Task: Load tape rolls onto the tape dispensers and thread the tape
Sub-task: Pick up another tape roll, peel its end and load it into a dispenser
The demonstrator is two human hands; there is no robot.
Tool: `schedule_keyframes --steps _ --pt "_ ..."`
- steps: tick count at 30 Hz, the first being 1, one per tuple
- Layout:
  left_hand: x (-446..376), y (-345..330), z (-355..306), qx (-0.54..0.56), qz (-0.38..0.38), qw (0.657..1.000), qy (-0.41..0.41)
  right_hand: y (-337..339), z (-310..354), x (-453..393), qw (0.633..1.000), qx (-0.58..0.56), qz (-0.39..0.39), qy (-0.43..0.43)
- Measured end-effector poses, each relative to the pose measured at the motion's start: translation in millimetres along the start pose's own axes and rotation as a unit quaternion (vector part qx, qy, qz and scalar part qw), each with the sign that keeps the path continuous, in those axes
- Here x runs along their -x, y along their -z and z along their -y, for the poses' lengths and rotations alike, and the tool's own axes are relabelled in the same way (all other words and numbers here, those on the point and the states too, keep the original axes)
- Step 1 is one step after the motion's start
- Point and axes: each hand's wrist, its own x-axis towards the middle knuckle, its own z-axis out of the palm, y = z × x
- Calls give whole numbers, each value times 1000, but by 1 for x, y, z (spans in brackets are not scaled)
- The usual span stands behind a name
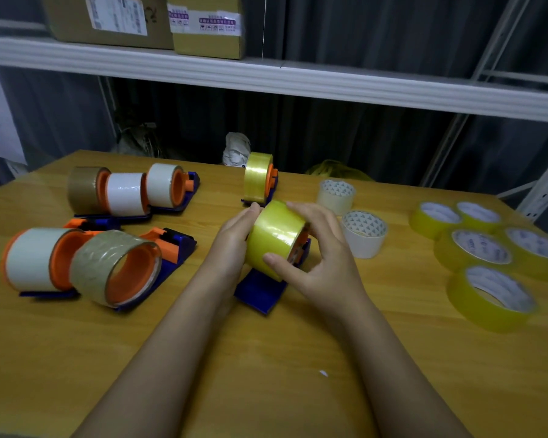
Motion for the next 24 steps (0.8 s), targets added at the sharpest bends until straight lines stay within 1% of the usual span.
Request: schedule_keyframes --steps 4,9,14,15,17,19,20,24 --pt "2 -4 0 -3 -5 1000 -20 -1 -2 0 998 56 -38 19" --pt "5 -8 1 -11 -11 999 -38 -1 -2 -2 991 95 -79 49" --pt "6 -11 2 -38 0 998 -54 -2 -1 -4 971 116 -191 84" --pt "5 -11 3 -43 -3 997 -58 -2 -1 -4 970 116 -194 88" --pt "4 -10 3 -37 -6 998 -59 -1 -1 -3 977 100 -160 101" --pt "3 -9 4 -38 -2 997 -63 -1 -2 -3 979 90 -117 142" --pt "3 -9 4 -44 -1 997 -64 -2 -2 -4 976 101 -110 161" --pt "1 -8 6 -41 -6 997 -59 -4 -2 -5 956 138 -159 205"
